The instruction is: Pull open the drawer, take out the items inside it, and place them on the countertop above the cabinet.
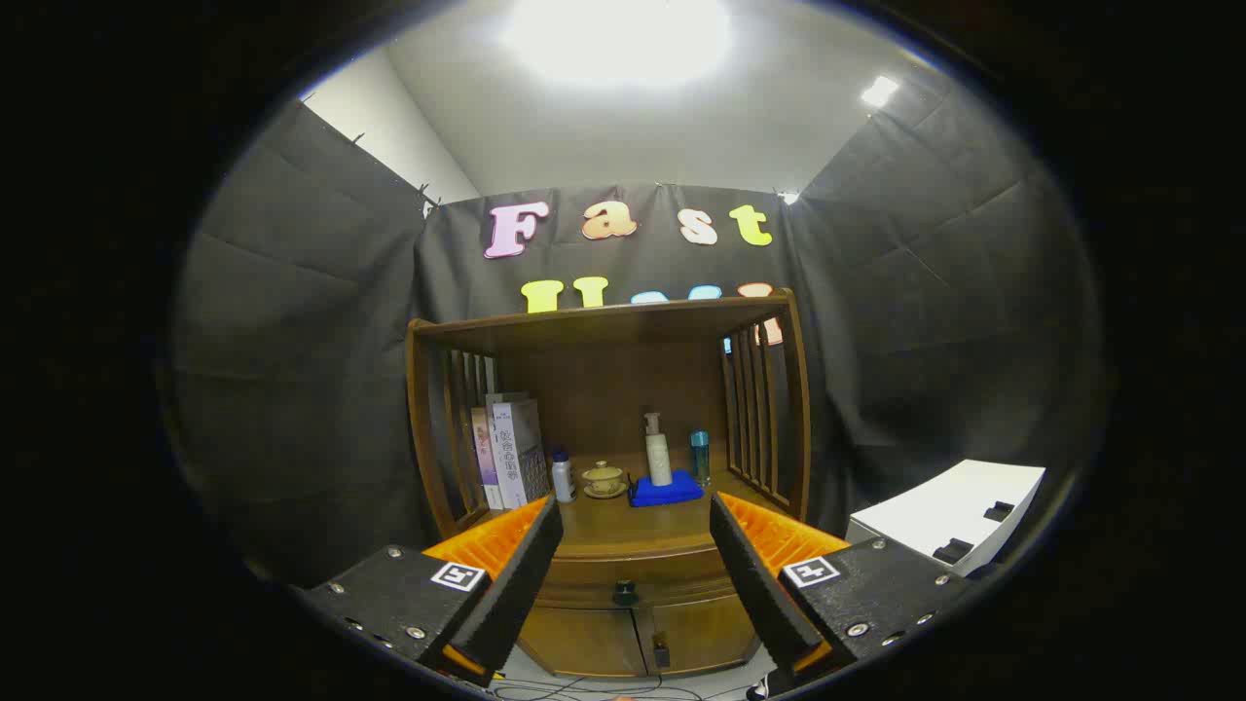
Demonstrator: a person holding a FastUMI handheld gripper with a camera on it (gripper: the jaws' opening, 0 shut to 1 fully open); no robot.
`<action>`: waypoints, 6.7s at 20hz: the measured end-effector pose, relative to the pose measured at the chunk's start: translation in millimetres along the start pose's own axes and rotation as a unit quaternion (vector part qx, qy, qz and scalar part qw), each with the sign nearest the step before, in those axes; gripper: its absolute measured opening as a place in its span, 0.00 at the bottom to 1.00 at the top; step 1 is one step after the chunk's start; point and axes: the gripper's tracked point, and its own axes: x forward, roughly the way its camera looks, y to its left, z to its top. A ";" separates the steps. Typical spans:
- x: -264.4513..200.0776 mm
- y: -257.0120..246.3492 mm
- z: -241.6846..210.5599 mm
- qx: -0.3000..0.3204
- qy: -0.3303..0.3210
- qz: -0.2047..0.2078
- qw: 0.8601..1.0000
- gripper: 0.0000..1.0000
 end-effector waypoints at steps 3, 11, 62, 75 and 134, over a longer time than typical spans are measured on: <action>1.3 6.8 -0.9 -0.012 -0.002 -0.001 1.000 0.95; -0.3 4.0 1.2 -0.002 -0.008 -0.009 1.000 0.95; 182.0 19.2 -299.0 -0.020 0.188 0.009 0.982 0.51; 144.9 10.0 -300.7 -0.043 0.184 0.009 0.982 0.29; 171.7 25.0 -256.0 -0.102 0.447 -0.024 0.889 0.97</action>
